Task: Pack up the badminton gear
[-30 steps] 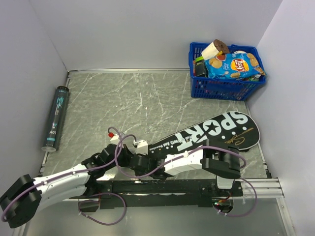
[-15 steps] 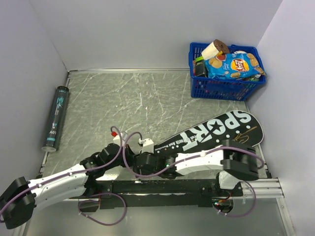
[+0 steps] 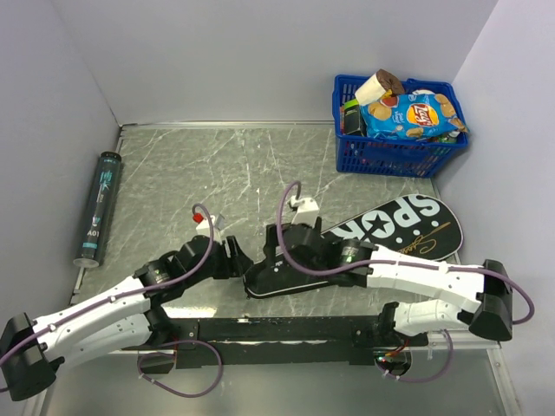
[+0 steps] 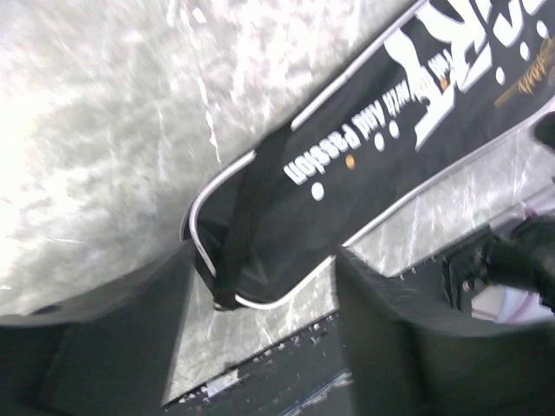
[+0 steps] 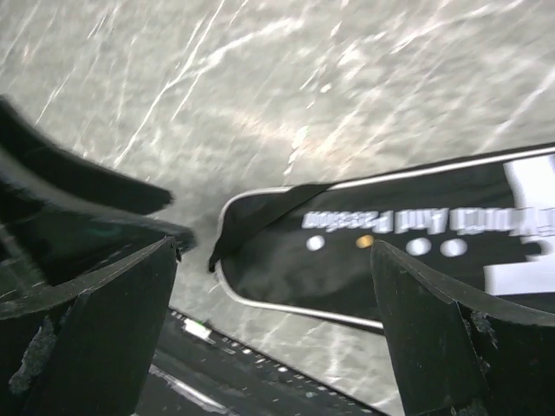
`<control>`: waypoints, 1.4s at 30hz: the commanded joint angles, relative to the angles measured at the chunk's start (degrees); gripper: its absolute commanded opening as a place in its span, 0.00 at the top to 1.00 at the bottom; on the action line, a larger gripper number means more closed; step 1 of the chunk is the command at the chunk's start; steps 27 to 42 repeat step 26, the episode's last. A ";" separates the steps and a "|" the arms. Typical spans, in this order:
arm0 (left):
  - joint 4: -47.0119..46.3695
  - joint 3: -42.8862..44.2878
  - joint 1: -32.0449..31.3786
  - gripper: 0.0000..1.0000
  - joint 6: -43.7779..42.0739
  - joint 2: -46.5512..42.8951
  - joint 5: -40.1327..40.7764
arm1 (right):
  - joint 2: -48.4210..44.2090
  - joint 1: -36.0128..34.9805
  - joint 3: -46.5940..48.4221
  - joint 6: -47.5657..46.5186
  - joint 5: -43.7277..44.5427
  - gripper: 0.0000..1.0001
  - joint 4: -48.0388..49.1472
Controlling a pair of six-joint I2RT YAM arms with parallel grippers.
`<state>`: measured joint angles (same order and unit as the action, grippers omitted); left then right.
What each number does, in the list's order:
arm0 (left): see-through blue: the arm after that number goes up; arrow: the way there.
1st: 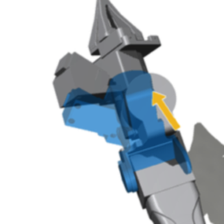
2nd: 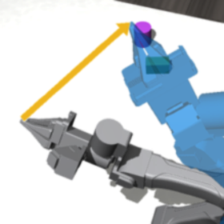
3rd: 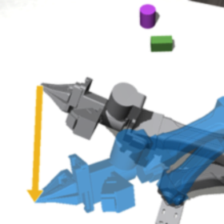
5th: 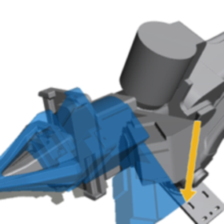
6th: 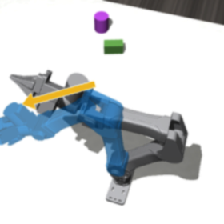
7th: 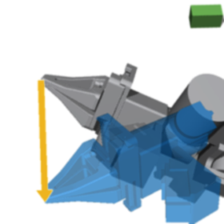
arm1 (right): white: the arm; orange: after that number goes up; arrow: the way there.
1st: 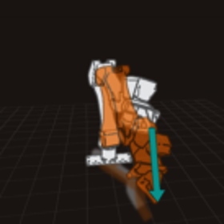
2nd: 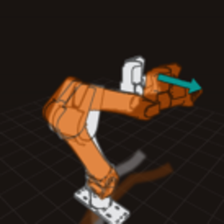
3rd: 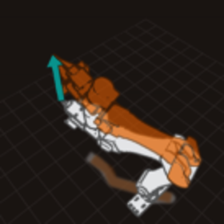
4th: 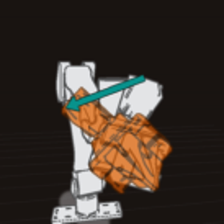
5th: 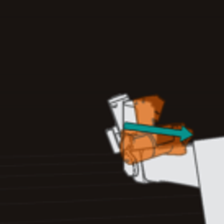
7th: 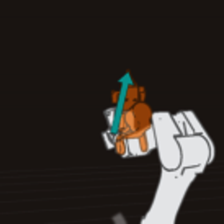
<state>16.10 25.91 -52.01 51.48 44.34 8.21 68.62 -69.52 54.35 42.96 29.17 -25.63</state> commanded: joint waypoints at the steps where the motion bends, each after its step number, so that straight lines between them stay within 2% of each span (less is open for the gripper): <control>1: 5.34 5.72 -0.20 0.24 -2.79 1.63 7.68 | -4.53 6.21 3.05 -6.03 -2.70 0.00 -6.98; 3: 6.49 9.06 -0.20 0.16 -4.36 2.51 10.06 | -7.25 8.42 1.65 -7.97 -3.59 0.00 -4.44; 4: 7.36 10.11 -0.20 0.05 -5.07 2.86 12.16 | -7.97 10.43 1.38 -10.59 -4.72 0.00 -3.47; 5: 7.89 12.56 -0.11 0.00 -5.69 3.56 13.40 | -8.58 11.24 1.29 -11.75 -5.17 0.00 -2.07; 6: 8.24 13.72 -0.11 0.03 -7.35 4.00 14.37 | -9.29 12.03 1.46 -12.54 -5.26 0.00 -1.80; 11: 11.58 22.84 -0.11 0.04 -11.05 7.51 16.84 | -8.94 14.06 4.01 -16.41 -4.83 0.00 -1.09; 17: 11.59 28.14 -0.02 0.03 -12.02 7.43 17.28 | -6.31 14.15 6.12 -18.44 -1.93 0.00 -1.70; 20: 10.71 28.75 -0.02 0.04 -12.02 6.47 17.98 | -5.95 14.23 7.44 -19.40 -1.22 0.00 -3.02; 23: 9.92 29.11 -0.11 0.04 -11.93 5.85 19.21 | -8.49 14.93 6.56 -22.74 -6.48 0.00 -0.57; 26: 8.60 29.81 -0.02 0.04 -12.64 5.76 18.78 | -8.59 14.94 9.37 -21.95 -2.47 0.00 -3.46; 42: 8.60 29.81 -0.02 0.04 -12.64 5.76 18.78 | -8.59 14.94 9.37 -21.95 -2.47 0.00 -3.46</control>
